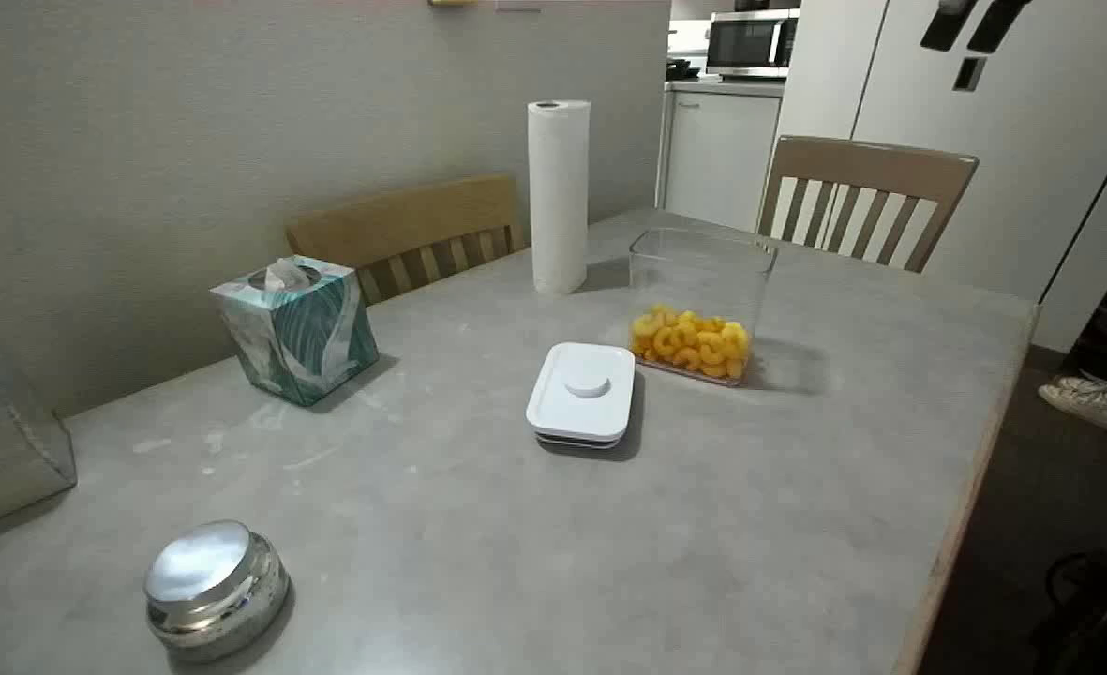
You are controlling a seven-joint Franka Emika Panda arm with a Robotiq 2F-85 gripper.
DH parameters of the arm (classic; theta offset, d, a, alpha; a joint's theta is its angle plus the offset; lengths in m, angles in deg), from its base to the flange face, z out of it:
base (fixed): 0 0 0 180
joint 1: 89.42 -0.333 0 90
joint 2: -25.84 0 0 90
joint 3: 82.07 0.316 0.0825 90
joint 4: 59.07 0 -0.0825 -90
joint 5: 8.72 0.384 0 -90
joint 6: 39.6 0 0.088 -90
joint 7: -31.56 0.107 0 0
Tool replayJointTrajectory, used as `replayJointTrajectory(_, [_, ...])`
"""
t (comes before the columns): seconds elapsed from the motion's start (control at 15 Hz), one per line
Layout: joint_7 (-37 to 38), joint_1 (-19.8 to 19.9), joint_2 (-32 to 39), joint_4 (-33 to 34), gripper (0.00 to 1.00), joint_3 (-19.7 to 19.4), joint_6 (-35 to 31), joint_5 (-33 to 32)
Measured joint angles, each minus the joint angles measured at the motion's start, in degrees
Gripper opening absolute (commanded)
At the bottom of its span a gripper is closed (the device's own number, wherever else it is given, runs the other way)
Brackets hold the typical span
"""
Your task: Put the lid on the container and press the top
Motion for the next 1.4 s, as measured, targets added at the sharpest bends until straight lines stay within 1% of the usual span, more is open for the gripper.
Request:
replayJointTrajectory(0.53, [-0.1, 0.0, 0.0, 0.0, 1.0, 0.1, 0.0, 0.8])
replayJointTrajectory(0.67, [1.4, 0.0, 0.3, 0.1, 1.0, 0.5, -0.7, 1.6])
replayJointTrajectory(0.8, [3.7, -0.3, 1.7, 0.8, 1.0, 1.2, -2.9, 3.7])
replayJointTrajectory(0.93, [5.8, -1.0, 4.4, 2.1, 1.0, 2.0, -6.9, 6.8])
replayJointTrajectory(1.13, [8.2, -2.4, 10.4, 5.4, 1.0, 3.6, -12.5, 10.3])
replayJointTrajectory(1.4, [8.8, -4.3, 19.7, 12.5, 1.0, 6.6, -15.8, 14.6])
